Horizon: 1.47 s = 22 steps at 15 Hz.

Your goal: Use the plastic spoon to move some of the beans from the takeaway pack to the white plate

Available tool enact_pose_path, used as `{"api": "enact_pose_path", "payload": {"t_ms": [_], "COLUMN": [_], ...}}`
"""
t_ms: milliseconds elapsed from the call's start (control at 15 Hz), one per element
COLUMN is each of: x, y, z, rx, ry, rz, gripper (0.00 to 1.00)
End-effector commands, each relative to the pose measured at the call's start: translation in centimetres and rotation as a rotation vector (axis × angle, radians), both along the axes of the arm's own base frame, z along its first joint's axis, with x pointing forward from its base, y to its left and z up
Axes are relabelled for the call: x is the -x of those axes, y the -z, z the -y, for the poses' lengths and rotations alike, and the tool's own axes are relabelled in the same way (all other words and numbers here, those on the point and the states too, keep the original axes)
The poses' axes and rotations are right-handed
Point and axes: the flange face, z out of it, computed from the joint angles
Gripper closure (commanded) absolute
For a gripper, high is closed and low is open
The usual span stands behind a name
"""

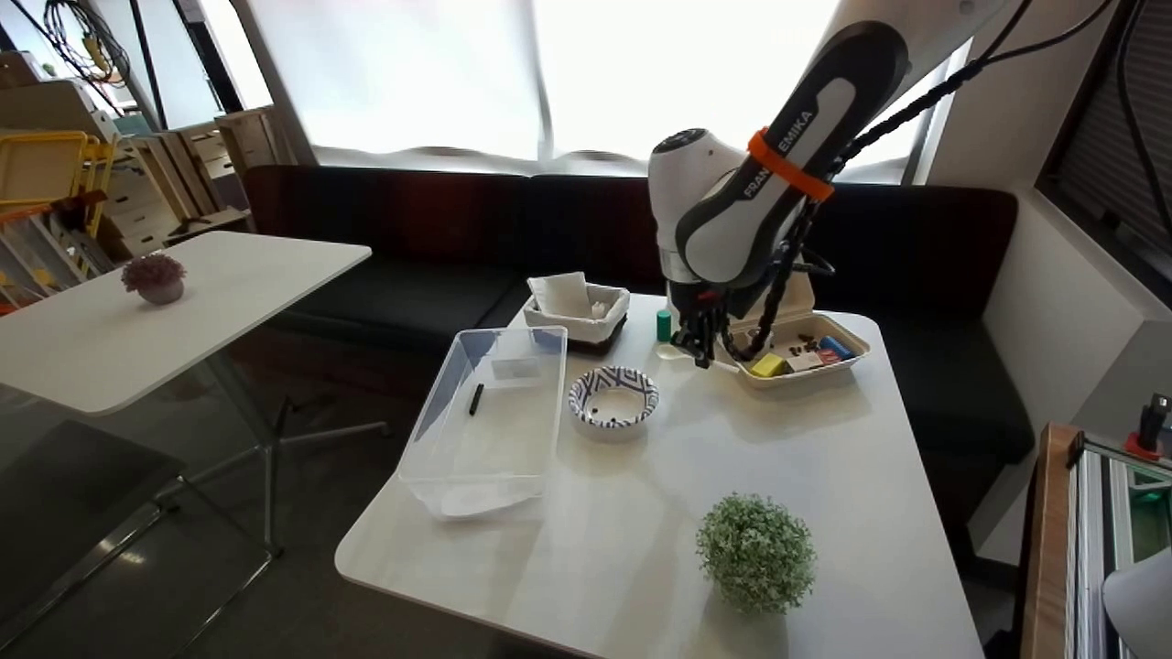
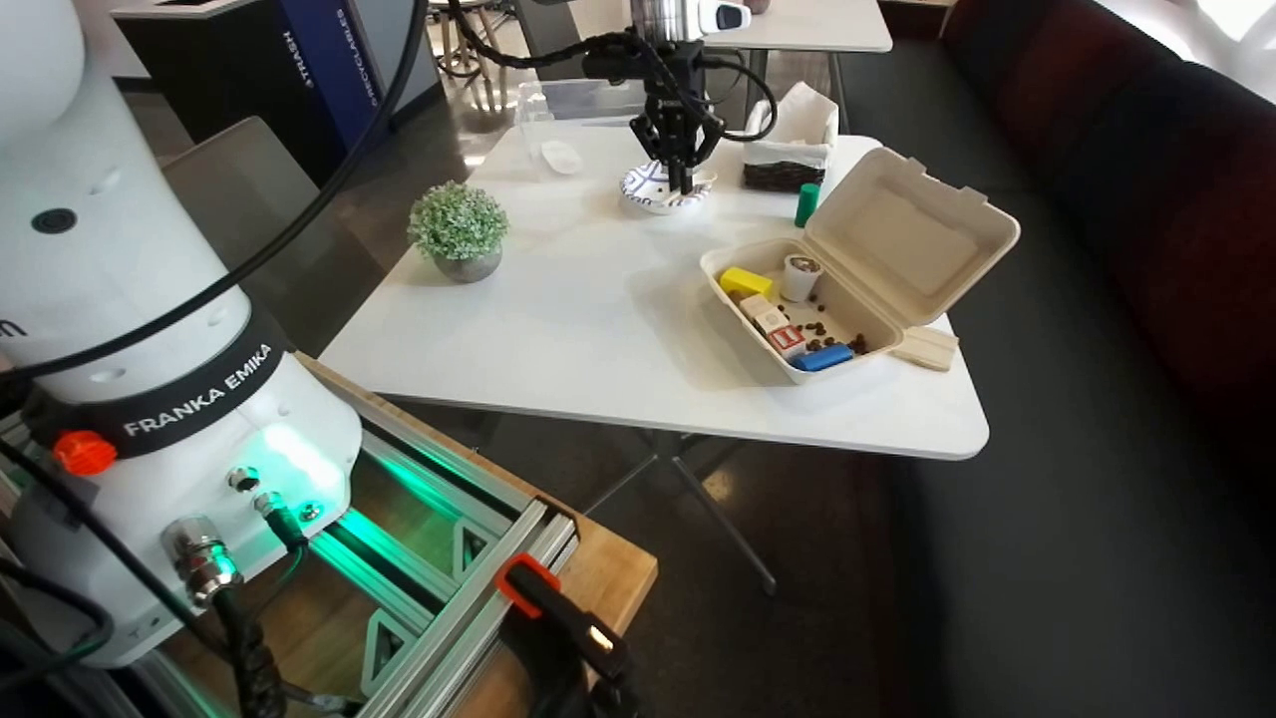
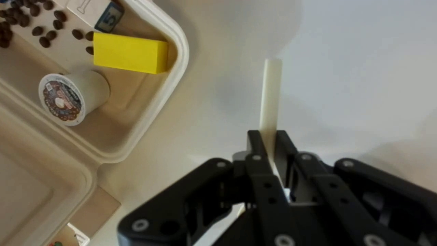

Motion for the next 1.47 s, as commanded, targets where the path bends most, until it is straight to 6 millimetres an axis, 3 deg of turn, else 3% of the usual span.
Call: {"api": "enact_pose_path", "payload": {"t_ms": [0,400,933,1000,1067,1200,1400], "x": [1.9,3.1,3.2,3.3,3.4,3.5,3.0], "y": [1.3,3.8,8.7,9.1,9.2,8.4,5.0], "z": [0.8,0.9,1.8,1.6,1.4,0.9,0.7], "rx": [-0.082,-0.119,-0.127,-0.13,-0.135,-0.148,-0.148], "ry": [-0.001,0.062,0.086,0.07,0.062,0.037,0.053], "rz": [0.006,-0.026,0.039,0.033,0.037,0.036,0.059], "gripper": [0.97,0.97,0.97,0.72,0.6,0.46,0.23]}}
